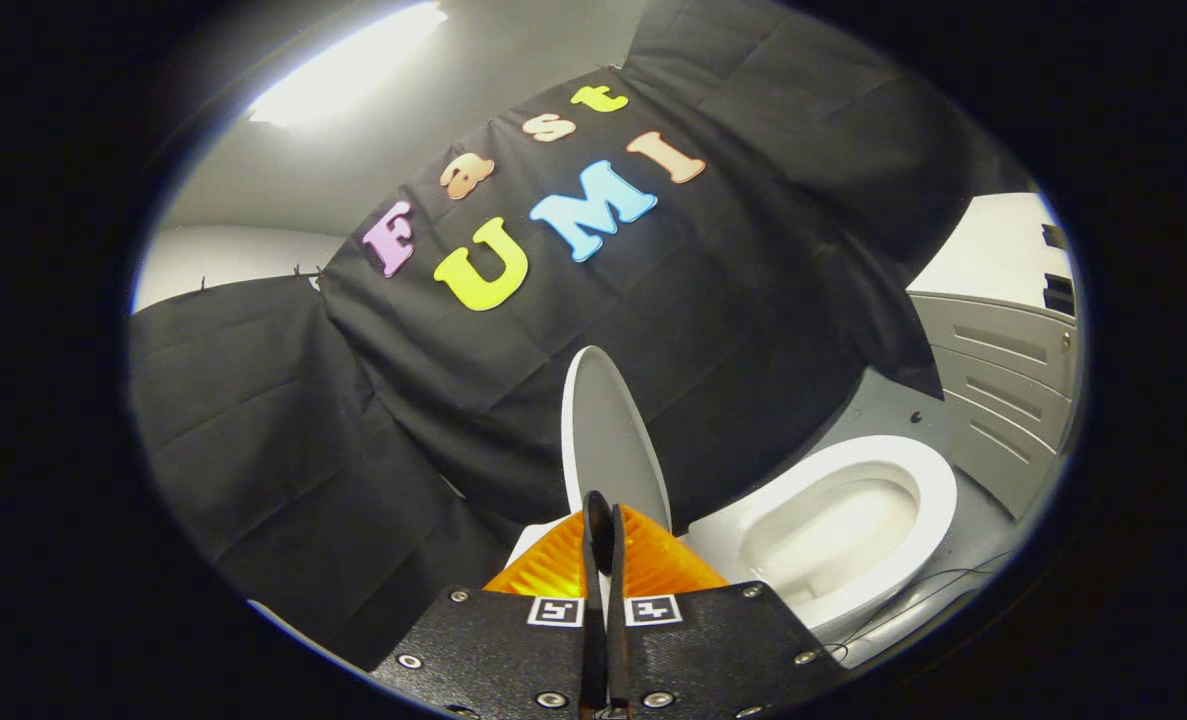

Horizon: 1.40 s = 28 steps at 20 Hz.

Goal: Open the toilet lid.

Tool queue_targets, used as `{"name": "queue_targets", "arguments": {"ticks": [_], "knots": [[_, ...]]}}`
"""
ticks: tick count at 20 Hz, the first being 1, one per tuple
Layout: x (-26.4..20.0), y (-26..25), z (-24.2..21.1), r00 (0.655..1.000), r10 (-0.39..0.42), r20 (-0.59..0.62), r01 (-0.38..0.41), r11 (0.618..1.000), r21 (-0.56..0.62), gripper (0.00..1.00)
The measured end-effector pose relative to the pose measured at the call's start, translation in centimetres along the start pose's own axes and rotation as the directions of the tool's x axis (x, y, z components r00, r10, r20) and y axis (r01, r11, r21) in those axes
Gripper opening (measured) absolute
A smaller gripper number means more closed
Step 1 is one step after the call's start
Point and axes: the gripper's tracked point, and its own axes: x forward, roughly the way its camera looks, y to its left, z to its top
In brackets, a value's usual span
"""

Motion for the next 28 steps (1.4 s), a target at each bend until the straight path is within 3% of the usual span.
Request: {"name": "queue_targets", "arguments": {"ticks": [9, 28], "knots": [[0.8, 5.9, -2.7, 0.997, 0.073, -0.010, -0.073, 0.984, -0.163, 0.01], [3.3, 15.7, -11.8, 0.966, 0.214, -0.143, -0.249, 0.918, -0.308, 0.01]]}}
